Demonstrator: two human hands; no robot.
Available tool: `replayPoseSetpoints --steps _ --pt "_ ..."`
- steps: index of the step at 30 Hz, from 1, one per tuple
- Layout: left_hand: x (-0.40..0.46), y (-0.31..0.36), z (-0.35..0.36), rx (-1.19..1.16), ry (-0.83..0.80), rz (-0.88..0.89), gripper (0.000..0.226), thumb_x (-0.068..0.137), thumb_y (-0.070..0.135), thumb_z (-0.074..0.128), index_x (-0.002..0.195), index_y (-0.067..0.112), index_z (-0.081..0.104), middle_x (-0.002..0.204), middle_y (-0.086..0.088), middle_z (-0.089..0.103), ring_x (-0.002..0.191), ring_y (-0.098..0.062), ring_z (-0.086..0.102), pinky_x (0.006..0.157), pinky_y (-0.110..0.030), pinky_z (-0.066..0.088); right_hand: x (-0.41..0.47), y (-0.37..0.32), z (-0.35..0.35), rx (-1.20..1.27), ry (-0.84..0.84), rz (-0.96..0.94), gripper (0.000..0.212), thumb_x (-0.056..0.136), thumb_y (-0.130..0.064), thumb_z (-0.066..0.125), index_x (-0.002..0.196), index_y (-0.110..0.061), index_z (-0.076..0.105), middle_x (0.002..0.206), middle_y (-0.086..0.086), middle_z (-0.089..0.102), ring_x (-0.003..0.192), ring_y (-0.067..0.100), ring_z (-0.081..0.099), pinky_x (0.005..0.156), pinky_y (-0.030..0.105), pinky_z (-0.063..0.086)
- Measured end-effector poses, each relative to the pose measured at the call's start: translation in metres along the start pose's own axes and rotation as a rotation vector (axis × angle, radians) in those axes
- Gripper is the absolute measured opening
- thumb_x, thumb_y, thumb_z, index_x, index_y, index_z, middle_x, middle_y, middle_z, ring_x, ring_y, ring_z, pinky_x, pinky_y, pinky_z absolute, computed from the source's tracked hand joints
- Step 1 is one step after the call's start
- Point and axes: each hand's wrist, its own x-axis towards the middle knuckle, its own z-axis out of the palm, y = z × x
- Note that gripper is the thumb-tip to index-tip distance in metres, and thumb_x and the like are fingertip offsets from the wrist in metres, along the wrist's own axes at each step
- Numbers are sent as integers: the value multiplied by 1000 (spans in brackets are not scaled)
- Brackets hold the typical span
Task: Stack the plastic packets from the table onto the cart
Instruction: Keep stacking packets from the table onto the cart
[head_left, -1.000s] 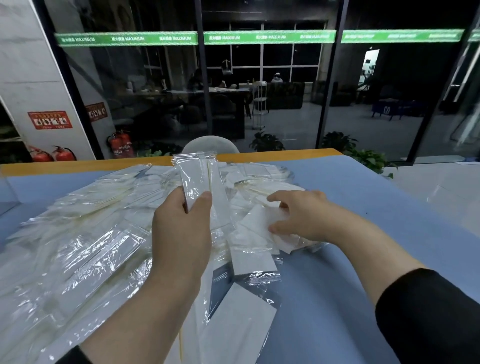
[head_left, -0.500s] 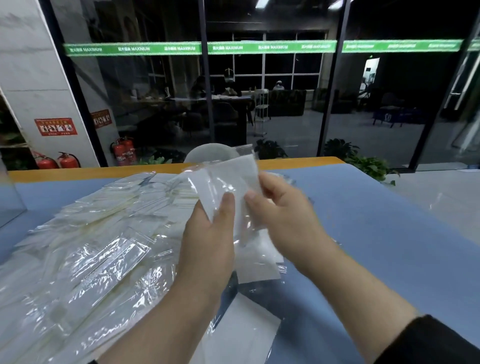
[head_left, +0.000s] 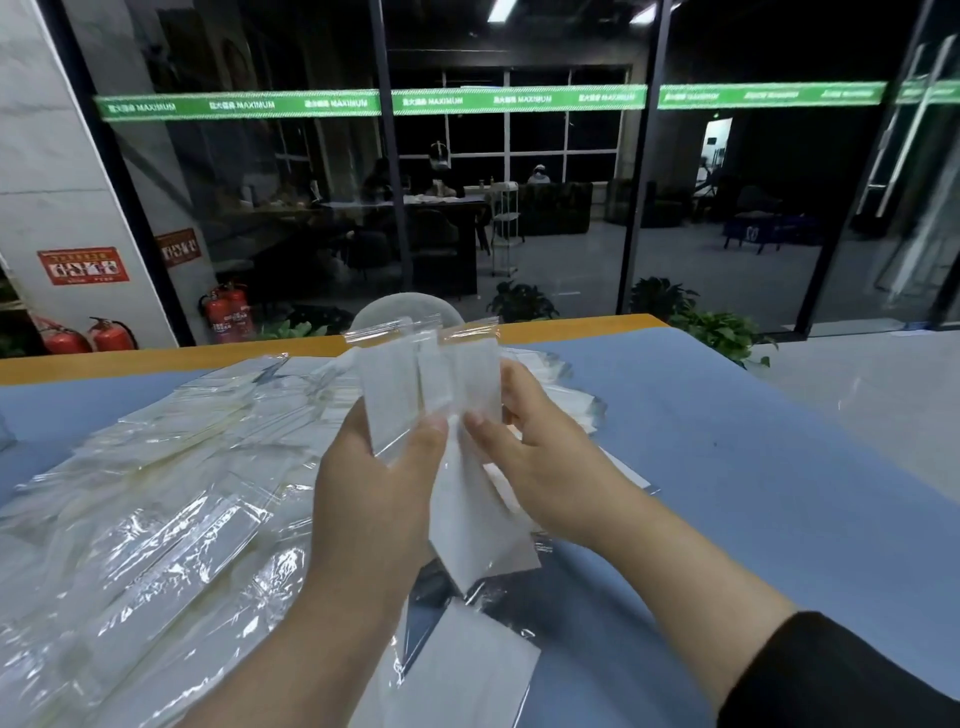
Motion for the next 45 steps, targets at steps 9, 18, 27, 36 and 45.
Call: replayPoseSetpoints --steps 9,18,27,36,45 --pt "1 -6 1 116 -130 -56 13 92 28 73 104 33 73 93 15 78 90 -12 75 88 -49 59 1 7 -6 -181 -116 -30 31 108 -34 40 85 -18 51 71 -18 50 69 2 45 69 25 41" --pt "7 -13 -3 112 26 -79 7 94 30 71 91 24 68 76 13 74 74 -17 72 69 -37 56 -5 1 -38 -435 -495 212 35 78 -44 84 76 -23 56 64 -15 57 59 5 49 61 25 41" --pt "11 -3 -10 -123 284 -171 21 98 33 64 80 23 56 48 19 51 46 -5 46 56 -27 40 2 3 -50 -303 -124 140 16 88 -29 78 83 -16 68 63 -13 60 58 6 55 62 23 48" --pt "1 -2 -3 65 105 -26 22 98 36 64 91 15 64 75 -19 60 60 -28 55 62 -53 53 12 11 -29 -221 174 73 19 94 -37 67 82 -23 69 69 -10 61 62 4 49 63 26 41" --pt "-2 -8 1 398 -206 32 7 91 26 69 97 23 68 84 4 71 81 -13 67 75 -27 53 59 68 -56 -721 -79 389 85 83 -58 72 154 -32 33 159 -3 35 139 24 43 110 38 37"
